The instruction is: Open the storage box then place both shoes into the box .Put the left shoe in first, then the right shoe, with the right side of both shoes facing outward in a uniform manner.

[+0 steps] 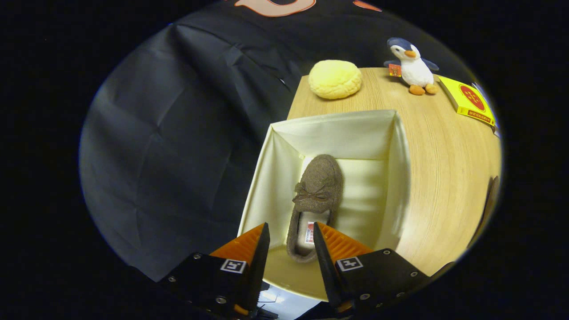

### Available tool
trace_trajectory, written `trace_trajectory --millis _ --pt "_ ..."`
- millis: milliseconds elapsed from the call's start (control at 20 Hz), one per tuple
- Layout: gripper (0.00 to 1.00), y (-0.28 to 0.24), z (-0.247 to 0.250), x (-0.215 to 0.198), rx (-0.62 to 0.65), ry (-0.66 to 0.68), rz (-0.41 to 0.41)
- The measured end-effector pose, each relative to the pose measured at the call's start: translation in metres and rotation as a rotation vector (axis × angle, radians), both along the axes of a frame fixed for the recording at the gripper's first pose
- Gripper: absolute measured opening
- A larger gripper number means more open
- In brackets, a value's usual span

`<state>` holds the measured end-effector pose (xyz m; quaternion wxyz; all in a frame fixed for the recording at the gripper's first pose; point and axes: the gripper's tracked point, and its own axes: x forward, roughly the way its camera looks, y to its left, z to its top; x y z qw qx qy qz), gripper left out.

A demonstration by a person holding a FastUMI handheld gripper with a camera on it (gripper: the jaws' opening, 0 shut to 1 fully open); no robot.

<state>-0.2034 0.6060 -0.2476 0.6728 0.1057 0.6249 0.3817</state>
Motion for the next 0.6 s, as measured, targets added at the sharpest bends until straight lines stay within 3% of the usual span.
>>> trace_trajectory --millis 300,600 --pt "0.85 -0.078 0.035 0.039 0.082 -0.115 -0.046" --pt "0.95 -0.176 0.025 0.074 0.045 -0.204 -0.120"
